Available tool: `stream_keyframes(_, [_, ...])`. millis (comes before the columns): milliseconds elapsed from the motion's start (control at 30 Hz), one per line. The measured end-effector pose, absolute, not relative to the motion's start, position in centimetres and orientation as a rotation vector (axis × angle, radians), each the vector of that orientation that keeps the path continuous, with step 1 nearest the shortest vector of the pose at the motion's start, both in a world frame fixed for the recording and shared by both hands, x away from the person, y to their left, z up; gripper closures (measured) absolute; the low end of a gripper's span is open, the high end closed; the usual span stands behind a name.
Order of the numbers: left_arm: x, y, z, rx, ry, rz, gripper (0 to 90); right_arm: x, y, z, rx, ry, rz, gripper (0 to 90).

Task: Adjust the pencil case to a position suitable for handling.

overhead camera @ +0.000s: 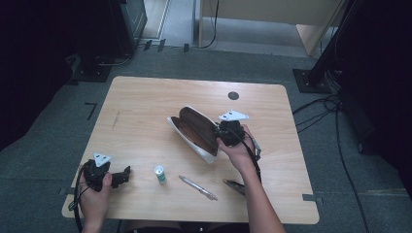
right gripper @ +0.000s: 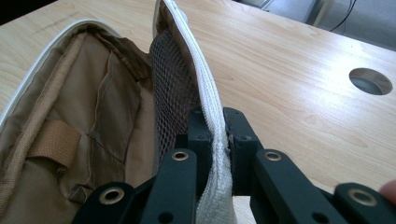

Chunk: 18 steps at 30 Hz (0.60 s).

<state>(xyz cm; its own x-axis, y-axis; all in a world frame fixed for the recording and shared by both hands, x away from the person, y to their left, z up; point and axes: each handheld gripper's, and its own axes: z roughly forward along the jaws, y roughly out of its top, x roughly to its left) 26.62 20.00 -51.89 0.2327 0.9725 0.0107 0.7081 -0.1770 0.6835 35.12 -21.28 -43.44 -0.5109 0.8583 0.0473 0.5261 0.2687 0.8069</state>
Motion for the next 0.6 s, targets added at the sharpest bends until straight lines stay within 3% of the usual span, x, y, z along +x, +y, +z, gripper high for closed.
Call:
stream_keyframes(200, [26.6, 20.0, -51.9, 1.958, 1.534, 0.619, 0.0, 35.3, -21.6, -44.1, 1.273, 2.165, 1.156, 75.0])
stream_keyframes(400, [26.7, 20.1, -51.9, 1.964, 1.527, 0.616, 0.0, 35.3, -22.1, -43.9, 1.301, 2.17, 1.212, 56.5])
stream_keyframes(600, [26.7, 20.0, -51.9, 1.963, 1.528, 0.616, 0.0, 34.7, -22.9, -43.0, 1.3, 2.154, 1.225, 47.5])
